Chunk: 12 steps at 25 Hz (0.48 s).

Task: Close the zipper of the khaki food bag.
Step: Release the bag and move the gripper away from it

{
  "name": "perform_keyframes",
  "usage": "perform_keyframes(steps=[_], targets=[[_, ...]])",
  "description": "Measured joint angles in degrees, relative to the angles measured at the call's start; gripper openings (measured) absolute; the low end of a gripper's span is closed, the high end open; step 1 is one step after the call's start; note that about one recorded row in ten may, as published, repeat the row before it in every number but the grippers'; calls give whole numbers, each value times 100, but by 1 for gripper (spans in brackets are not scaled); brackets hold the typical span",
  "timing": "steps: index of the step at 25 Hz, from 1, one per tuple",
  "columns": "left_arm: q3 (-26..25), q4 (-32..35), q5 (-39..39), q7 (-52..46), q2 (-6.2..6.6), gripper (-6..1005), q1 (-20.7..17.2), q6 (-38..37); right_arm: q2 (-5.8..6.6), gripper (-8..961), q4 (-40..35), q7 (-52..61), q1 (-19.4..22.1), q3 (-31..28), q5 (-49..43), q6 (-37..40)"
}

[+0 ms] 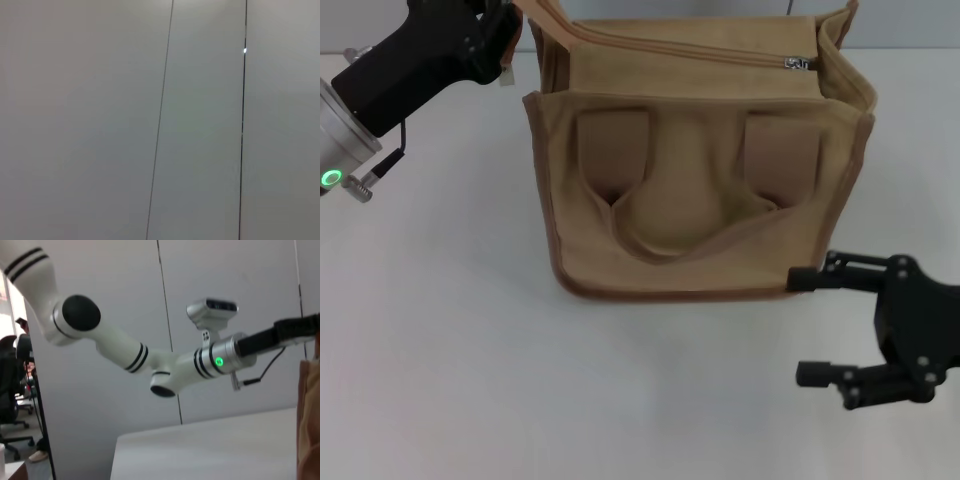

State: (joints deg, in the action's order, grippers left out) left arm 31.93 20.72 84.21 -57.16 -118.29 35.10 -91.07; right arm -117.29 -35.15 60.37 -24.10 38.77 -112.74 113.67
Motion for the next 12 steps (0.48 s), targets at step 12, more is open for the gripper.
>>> perform_keyframes(steps=[12], targets=[[-7, 93, 34, -409, 0, 83, -156, 193, -74, 829, -8, -92, -35, -19, -238, -126]])
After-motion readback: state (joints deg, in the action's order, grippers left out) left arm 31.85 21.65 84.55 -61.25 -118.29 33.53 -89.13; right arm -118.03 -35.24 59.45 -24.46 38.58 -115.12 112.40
